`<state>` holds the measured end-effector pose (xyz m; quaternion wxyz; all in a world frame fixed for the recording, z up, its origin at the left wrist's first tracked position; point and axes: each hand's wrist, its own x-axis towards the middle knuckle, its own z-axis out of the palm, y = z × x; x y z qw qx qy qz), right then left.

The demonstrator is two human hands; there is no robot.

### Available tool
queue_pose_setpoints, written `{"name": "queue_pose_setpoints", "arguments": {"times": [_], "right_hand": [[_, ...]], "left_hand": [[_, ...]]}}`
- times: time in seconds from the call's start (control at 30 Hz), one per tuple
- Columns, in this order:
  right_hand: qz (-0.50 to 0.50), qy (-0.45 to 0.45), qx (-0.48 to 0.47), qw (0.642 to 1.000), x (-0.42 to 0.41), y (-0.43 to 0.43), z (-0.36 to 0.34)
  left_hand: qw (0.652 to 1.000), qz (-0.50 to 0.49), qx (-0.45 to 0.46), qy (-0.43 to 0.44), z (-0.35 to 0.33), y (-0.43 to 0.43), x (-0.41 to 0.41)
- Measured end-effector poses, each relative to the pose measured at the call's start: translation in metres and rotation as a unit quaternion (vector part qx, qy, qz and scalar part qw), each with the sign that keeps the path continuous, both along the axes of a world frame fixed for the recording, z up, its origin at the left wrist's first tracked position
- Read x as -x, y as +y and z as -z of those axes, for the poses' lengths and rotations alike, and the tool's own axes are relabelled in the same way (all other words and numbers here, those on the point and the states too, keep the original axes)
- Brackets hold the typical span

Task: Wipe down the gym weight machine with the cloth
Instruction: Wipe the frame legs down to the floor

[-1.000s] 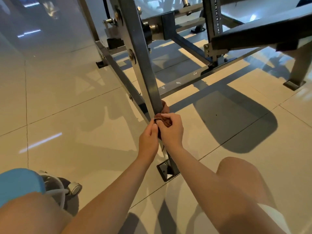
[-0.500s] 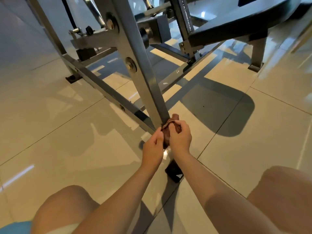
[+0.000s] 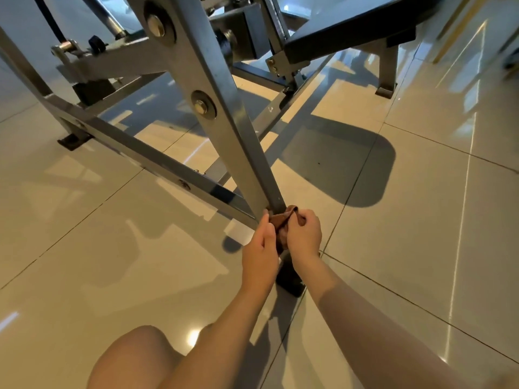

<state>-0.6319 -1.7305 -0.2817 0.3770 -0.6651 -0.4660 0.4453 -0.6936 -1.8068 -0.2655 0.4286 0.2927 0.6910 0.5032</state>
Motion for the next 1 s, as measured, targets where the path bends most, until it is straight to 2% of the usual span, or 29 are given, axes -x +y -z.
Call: {"name": "queue_pose_setpoints", "arguments": {"times": [0.1,0.3,0.43,0.67,0.87,1.0], "right_hand": [[-0.004,0.000,0.009,1.000,0.001,0.005,-0.003],[-0.038,0.037,-0.122,0.991,0.017,-0.008,-0.023],[-0.031,0.000,-0.064,0.997,0.001,-0.014,-0.009],[-0.070,0.044,-0.148,0.985,0.018,-0.022,-0.031],[-0.048,-0.002,-0.067,0.997,-0.004,-0.031,0.001],[-0.089,-0.024,-0.121,0.988,0.003,-0.023,-0.021]], "left_hand": [[1.000,-0.008,0.003,-0.002,0.002,0.002,-0.004],[0.999,-0.037,-0.012,0.008,0.005,0.002,-0.002],[1.000,-0.018,-0.011,0.003,0.004,-0.003,0.003],[0.999,-0.023,-0.042,-0.015,0.000,-0.003,0.006],[0.999,0.009,-0.028,-0.020,0.004,-0.007,0.002],[0.999,0.009,-0.038,-0.002,0.002,-0.007,0.002]]}}
